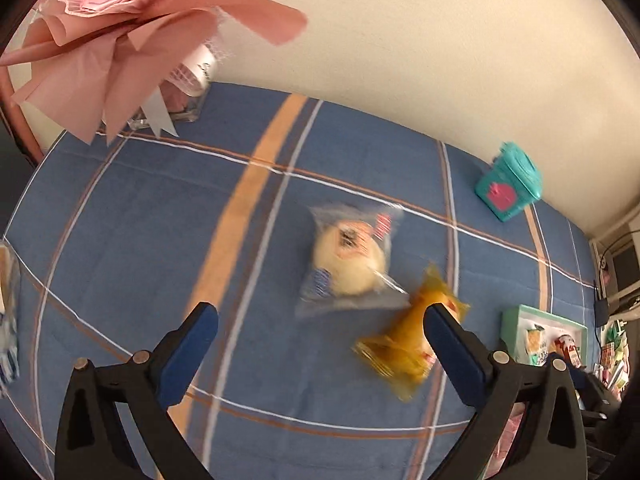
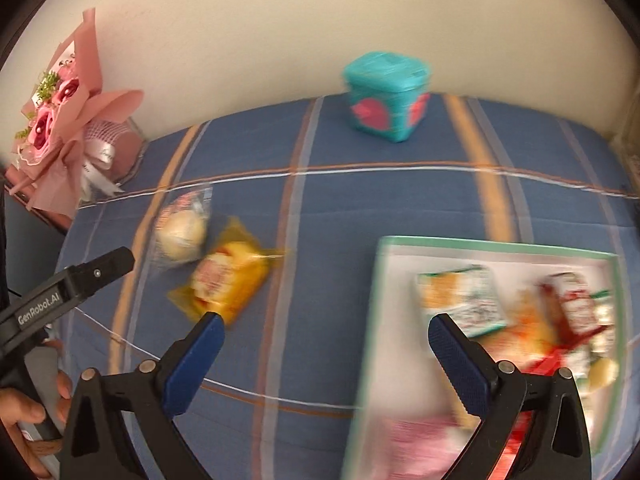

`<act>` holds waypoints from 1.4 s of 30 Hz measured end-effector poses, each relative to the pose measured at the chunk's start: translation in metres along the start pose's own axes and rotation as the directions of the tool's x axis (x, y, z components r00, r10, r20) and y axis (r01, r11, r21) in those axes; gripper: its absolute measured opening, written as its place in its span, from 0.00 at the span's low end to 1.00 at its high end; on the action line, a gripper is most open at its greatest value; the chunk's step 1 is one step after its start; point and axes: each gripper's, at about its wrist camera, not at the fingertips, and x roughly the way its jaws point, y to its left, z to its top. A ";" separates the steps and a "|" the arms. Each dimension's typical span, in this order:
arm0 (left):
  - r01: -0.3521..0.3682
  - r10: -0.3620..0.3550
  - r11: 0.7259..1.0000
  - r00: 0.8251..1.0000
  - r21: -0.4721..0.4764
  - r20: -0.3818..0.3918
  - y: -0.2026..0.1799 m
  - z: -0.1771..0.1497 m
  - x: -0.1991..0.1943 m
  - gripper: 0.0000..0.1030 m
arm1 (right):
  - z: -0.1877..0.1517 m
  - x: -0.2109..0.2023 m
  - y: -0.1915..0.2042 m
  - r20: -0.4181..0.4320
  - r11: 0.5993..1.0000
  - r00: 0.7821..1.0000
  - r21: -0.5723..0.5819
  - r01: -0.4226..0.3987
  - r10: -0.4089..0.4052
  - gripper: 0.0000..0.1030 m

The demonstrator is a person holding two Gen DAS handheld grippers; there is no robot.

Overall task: Organize snacks
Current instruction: 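Withdraw both tools from the tray toward the last two snacks, then grasp the clear-bagged steamed bun with left tool while right tool grasps yellow bread bun, then carry the steamed bun in left tool while right tool carries yellow bun over tray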

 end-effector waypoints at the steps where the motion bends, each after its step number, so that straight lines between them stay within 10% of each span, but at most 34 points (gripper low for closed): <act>1: -0.001 0.001 1.000 1.000 -0.005 -0.003 0.005 0.006 0.001 0.99 | 0.004 0.008 0.009 -0.009 1.000 1.000 0.004 -0.007 0.007 1.00; 13: 0.081 -0.084 0.996 0.990 -0.032 -0.112 -0.005 0.036 0.057 0.90 | 0.021 0.076 0.062 -0.095 1.000 0.995 -0.003 0.021 -0.021 0.97; 21: 0.112 -0.118 0.993 0.977 -0.045 -0.176 -0.015 0.032 0.091 0.82 | 0.016 0.087 0.044 -0.123 1.000 0.992 0.029 -0.004 0.008 0.58; 24: 0.114 -0.123 0.992 0.973 -0.055 -0.193 -0.018 0.030 0.098 0.64 | 0.014 0.085 0.035 -0.124 0.999 0.992 0.038 -0.004 0.009 0.45; 42: 0.156 -0.177 0.973 0.977 -0.170 -0.120 -0.035 -0.040 0.033 0.54 | -0.034 -0.001 0.008 -0.065 1.000 0.998 -0.010 0.000 0.000 0.41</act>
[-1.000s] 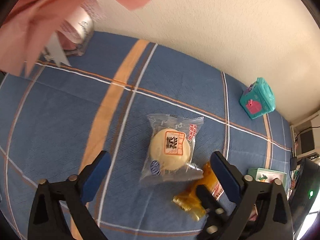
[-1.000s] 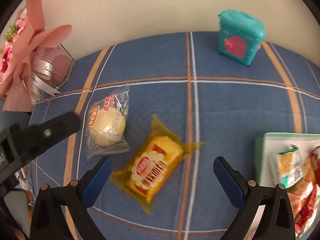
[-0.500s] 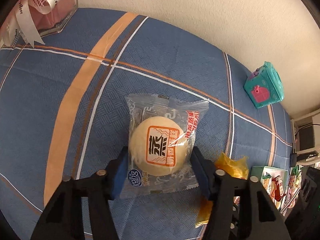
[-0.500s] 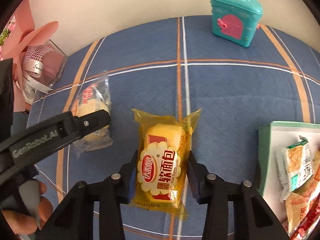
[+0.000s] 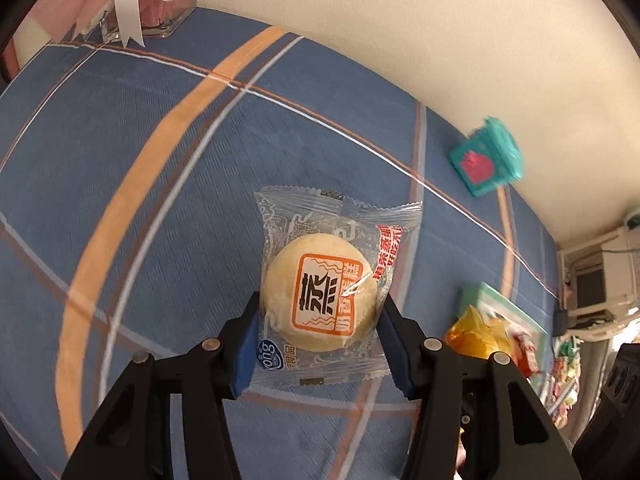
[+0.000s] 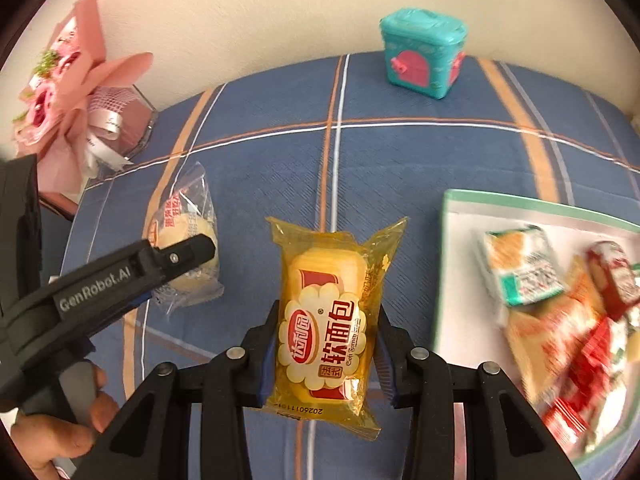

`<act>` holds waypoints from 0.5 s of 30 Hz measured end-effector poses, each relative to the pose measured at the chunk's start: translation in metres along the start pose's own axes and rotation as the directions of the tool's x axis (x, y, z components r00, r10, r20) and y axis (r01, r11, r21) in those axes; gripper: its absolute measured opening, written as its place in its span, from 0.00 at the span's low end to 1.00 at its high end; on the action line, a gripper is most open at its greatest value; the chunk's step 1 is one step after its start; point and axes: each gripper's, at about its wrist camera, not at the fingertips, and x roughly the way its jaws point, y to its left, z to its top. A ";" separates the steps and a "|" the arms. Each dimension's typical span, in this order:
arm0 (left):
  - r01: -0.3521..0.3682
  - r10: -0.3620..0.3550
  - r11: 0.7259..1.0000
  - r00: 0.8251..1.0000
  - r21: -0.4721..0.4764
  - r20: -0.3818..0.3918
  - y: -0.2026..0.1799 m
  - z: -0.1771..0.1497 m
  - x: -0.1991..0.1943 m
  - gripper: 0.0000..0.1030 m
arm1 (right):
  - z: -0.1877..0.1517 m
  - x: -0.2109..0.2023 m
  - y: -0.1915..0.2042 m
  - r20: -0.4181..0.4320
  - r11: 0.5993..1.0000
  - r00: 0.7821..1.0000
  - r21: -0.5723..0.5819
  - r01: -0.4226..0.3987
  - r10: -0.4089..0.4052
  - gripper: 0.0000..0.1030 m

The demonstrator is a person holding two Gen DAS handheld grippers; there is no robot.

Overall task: Organize snacks
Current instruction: 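Carry the steamed bun in left tool while right tool carries yellow bun over tray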

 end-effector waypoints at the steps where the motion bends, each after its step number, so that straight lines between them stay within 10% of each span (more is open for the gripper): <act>1: 0.013 -0.013 1.000 1.000 -0.006 0.006 -0.004 -0.007 -0.005 0.54 | -0.005 -0.007 -0.003 0.008 1.000 1.000 -0.003 0.003 -0.003 0.41; 15: 0.056 -0.061 0.995 0.996 0.077 0.066 -0.079 -0.094 -0.044 0.54 | -0.058 -0.082 -0.077 0.097 0.995 0.993 0.080 0.057 -0.064 0.41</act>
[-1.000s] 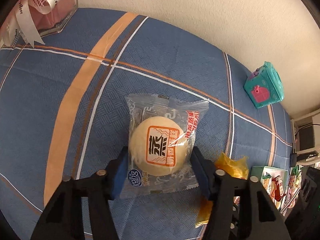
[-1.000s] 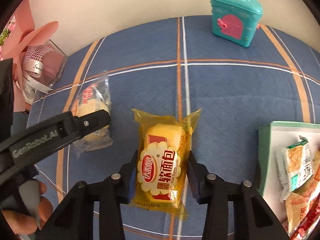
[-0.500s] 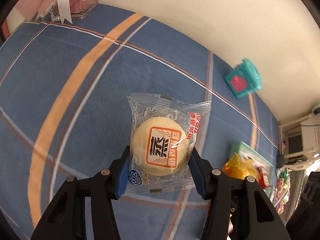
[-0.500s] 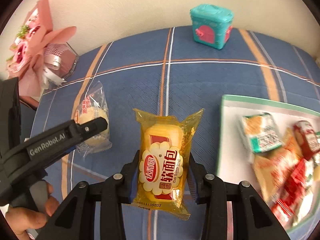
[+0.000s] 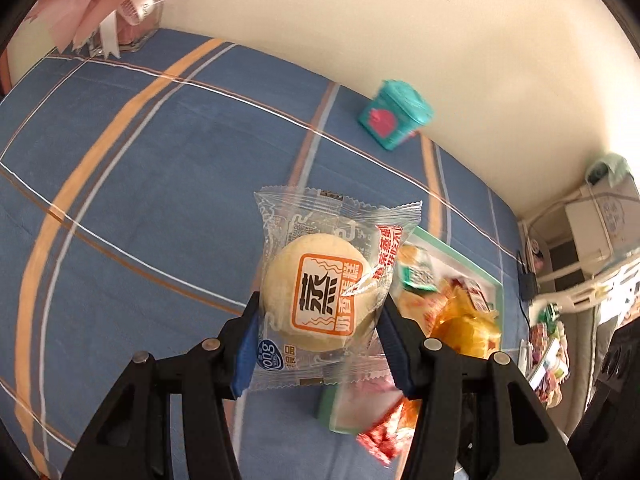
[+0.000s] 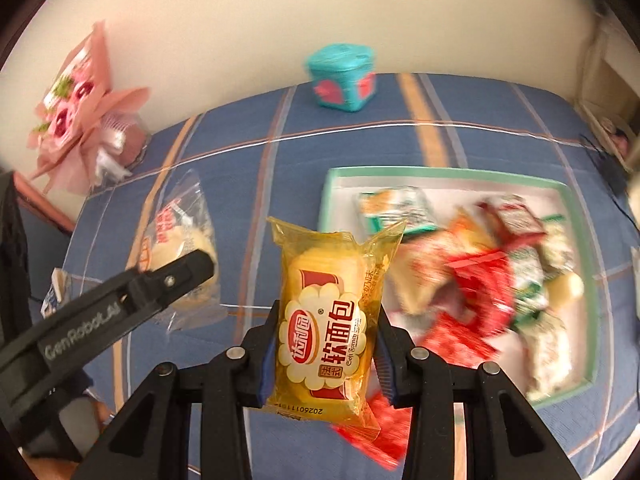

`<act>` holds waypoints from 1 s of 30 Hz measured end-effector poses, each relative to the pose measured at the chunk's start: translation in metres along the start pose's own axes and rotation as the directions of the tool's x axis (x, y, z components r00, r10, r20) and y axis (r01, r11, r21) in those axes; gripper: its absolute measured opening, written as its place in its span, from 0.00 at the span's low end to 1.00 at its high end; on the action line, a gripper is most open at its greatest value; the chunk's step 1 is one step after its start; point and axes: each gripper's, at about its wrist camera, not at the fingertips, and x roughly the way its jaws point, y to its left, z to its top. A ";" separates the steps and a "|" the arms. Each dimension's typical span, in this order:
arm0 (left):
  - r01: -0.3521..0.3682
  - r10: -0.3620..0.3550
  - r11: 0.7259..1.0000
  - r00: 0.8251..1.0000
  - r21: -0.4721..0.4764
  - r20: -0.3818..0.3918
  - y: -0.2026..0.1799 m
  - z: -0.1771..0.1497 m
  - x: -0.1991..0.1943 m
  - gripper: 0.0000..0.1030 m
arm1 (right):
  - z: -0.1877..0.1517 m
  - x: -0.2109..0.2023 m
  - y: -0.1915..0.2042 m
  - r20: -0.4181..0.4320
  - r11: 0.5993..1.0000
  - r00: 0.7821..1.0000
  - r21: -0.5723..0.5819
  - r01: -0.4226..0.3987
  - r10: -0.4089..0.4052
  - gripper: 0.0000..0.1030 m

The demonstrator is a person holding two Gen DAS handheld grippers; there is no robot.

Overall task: Organize snacks
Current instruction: 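Carry the steamed bun in left tool while right tool carries yellow bun over tray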

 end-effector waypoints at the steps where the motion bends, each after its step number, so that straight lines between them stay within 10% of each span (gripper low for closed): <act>1: 0.003 -0.003 1.000 1.000 0.009 -0.004 -0.009 -0.006 0.002 0.54 | 0.000 -0.003 -0.008 0.005 1.000 1.000 0.014 0.011 -0.011 0.41; 15: 0.003 0.003 0.986 0.999 0.168 -0.038 -0.087 -0.037 0.034 0.54 | 0.011 -0.024 -0.127 0.034 0.964 0.996 0.256 0.069 -0.080 0.41; 30: -0.030 0.036 0.970 0.999 0.241 -0.018 -0.102 -0.026 0.057 0.54 | 0.016 0.004 -0.147 0.011 0.959 0.997 0.277 0.064 -0.070 0.41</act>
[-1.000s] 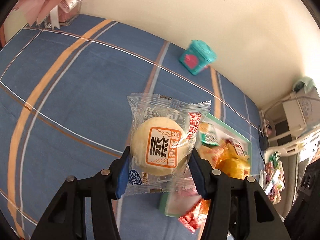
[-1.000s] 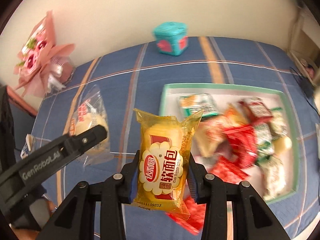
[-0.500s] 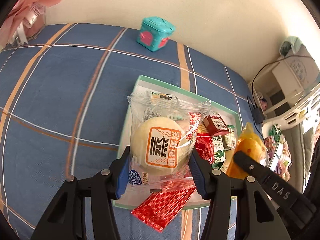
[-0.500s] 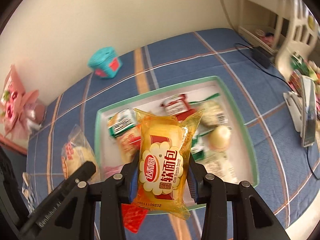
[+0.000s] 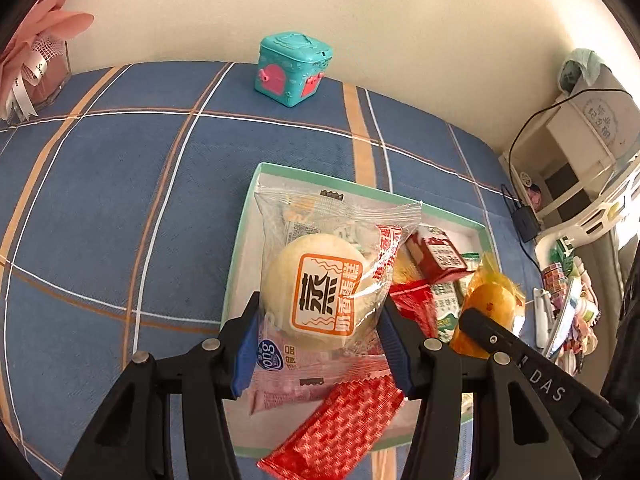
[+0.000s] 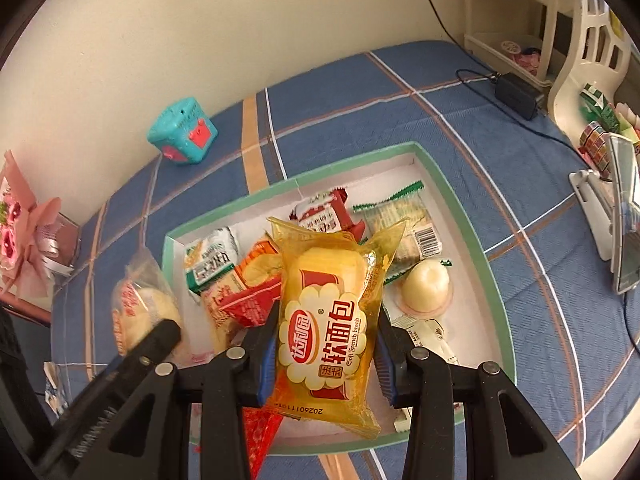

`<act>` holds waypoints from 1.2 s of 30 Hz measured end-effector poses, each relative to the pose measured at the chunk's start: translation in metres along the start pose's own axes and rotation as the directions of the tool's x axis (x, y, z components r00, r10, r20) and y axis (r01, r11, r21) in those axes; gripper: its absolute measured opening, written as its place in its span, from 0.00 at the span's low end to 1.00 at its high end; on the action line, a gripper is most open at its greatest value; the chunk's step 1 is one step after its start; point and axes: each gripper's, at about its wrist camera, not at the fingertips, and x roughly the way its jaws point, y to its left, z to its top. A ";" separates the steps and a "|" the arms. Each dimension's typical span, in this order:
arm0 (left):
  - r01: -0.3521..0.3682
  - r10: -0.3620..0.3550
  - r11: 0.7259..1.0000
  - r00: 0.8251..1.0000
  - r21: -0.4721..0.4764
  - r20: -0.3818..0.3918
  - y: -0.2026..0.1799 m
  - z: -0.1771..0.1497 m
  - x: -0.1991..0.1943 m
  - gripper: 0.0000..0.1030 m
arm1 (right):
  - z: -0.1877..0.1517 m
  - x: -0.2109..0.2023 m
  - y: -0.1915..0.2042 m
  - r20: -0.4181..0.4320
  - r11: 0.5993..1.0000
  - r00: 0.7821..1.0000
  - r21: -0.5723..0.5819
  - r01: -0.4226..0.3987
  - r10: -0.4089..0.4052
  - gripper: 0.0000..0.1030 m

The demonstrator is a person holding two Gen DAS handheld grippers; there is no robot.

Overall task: Organize snacks
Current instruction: 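Carry the steamed bun in left tool while right tool carries yellow bun over tray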

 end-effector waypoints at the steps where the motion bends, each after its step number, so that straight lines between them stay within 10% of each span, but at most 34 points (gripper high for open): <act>1: -0.007 0.007 1.000 1.000 0.000 -0.002 0.001 0.001 0.002 0.54 | 0.000 0.002 0.000 -0.001 1.000 1.000 0.000 0.004 -0.004 0.41; 36: -0.001 -0.001 1.000 0.997 -0.017 -0.074 0.005 0.005 0.034 0.54 | 0.000 0.022 -0.009 0.015 0.994 0.994 -0.013 0.106 -0.106 0.41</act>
